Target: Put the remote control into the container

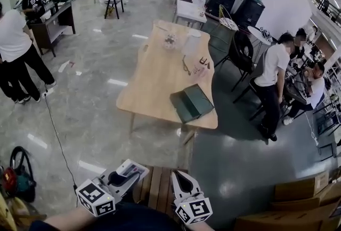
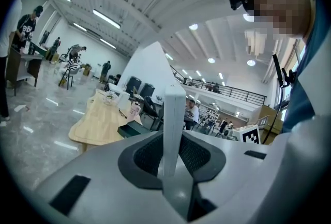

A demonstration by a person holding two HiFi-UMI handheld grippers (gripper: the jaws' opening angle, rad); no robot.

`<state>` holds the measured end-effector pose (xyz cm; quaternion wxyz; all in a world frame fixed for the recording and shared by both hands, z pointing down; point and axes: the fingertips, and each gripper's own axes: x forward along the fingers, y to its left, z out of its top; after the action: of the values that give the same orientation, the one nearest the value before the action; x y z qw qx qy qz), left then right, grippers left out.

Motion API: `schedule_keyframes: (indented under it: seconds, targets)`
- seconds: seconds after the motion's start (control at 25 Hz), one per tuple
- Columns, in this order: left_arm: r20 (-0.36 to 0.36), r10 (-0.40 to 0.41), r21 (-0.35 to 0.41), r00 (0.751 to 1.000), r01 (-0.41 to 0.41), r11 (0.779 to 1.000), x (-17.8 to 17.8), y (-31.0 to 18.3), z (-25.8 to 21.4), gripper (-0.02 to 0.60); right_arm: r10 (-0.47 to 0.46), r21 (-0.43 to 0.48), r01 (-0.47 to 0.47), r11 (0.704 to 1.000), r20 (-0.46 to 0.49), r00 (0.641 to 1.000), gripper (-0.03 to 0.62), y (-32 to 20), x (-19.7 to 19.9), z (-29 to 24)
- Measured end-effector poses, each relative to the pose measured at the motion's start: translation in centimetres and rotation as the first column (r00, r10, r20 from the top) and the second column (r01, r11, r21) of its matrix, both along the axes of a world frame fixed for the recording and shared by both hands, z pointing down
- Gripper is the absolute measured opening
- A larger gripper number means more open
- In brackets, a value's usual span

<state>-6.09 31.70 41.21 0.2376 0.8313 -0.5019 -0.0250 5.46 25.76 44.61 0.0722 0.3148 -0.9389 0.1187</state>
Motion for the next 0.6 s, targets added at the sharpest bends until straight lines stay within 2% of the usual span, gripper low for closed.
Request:
schedule_keyframes:
  seconds: [0.32, 0.6]
  targets:
    - [-0.018, 0.072, -0.005, 0.997, -0.072, 0.997, -3.7, -8.4, 0.6, 0.091, 0.060, -0.013, -0.061, 0.998, -0.024, 0.998, 0.018, -6.6, -3.1, 1.0]
    - [-0.028, 0.143, -0.009, 0.989, -0.143, 0.990, -8.8, -15.8, 0.6, 0.091, 0.127, -0.020, -0.127, 0.992, 0.001, 0.992, 0.018, -13.0, -8.1, 0.1]
